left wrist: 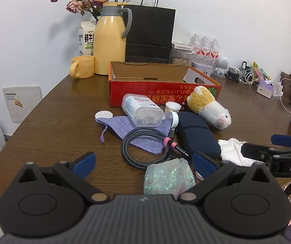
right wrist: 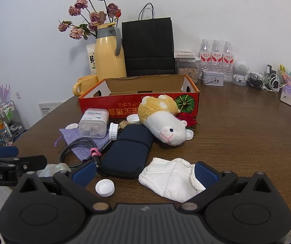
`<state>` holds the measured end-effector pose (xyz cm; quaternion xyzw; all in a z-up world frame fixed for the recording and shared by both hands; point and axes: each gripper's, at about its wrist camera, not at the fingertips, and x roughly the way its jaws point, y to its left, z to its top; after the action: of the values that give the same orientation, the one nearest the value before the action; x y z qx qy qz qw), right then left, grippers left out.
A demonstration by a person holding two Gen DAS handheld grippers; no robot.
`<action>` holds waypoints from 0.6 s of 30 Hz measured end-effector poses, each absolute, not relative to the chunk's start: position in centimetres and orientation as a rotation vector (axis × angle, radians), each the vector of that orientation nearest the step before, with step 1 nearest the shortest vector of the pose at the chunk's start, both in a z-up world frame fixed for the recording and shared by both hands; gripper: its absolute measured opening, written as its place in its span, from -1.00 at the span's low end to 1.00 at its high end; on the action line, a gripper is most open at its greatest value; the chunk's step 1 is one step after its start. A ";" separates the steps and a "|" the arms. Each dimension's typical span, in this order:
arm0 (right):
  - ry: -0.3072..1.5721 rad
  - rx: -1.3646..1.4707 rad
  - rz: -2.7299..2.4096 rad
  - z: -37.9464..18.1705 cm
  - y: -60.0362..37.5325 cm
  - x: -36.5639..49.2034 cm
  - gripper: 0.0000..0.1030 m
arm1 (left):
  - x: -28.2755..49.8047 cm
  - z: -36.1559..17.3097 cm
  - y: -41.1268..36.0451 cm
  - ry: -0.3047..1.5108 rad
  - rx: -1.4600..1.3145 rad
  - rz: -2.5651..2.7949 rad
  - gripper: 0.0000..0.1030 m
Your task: Organize objects
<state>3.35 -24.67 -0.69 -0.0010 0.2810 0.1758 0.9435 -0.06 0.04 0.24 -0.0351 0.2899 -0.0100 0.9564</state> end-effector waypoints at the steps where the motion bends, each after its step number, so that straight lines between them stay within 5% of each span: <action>1: 0.573 -0.002 0.358 -0.7 -24.7 3.3 1.00 | -0.1 0.2 0.0 0.588 -0.072 -0.020 1.00; 18: 0.573 -0.003 0.358 -0.6 -24.7 3.3 1.00 | -0.1 0.3 0.0 0.588 -0.073 -0.020 1.00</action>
<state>3.28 -24.69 -0.61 -0.0015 0.2811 0.1754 0.9435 -0.14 0.02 0.28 -0.0358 0.2899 -0.0098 0.9563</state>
